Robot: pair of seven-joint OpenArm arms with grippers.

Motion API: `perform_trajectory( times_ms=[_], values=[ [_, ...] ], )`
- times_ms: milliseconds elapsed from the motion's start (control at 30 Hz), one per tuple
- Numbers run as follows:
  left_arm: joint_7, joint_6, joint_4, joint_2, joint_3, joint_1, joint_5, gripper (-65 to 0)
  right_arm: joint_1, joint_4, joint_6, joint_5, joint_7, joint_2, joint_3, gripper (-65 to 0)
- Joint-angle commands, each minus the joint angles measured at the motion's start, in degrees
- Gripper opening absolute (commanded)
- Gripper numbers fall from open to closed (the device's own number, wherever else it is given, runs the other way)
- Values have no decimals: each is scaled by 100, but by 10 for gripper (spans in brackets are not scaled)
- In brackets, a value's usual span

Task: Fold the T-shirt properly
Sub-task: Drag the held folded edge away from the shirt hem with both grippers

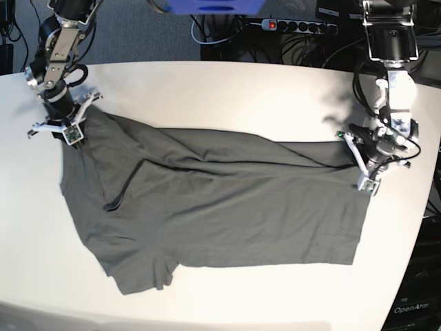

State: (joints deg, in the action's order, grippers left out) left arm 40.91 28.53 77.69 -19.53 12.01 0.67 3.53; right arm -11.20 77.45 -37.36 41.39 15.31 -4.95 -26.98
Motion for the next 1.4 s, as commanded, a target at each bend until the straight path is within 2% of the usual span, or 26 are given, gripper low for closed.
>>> perform_trajectory(
  times_ms=[0, 400, 500, 933, 1100, 1133, 1267, 1367],
  values=[
    [283, 26, 7, -65, 78, -53, 153, -565, -203, -66, -264, 464, -648, -37, -23, -596],
    [292, 34, 68, -205, 148, -537, 153, -565, -792, -66, -264, 455, -604, -37, -31, -598],
    [494, 34, 103, -197, 148, -634, 117, -565, -836, -66, -264, 446, -568, -10, -251, -608],
    [644, 43, 903, -170, 166, -1478, 109, -565, -1188, -66, -264, 446, 38, 209, -638, -617],
    [696, 43, 1000, -65, 430, -1662, 100, -565, -1240, -66, -264, 446, 144, 315, -761, -617],
    [696, 70, 1035, -47, 482, -1671, 109, -565, -1240, -66, -264, 446, 161, 324, -805, -617],
    [705, 553, 1114, 85, 667, -1864, 144, -565, -1328, -66, -264, 446, 328, 332, -911, -617],
    [705, 711, 1106, 129, 808, -1935, 153, -565, -1363, -66, -264, 446, 381, 376, -919, -617]
  ],
)
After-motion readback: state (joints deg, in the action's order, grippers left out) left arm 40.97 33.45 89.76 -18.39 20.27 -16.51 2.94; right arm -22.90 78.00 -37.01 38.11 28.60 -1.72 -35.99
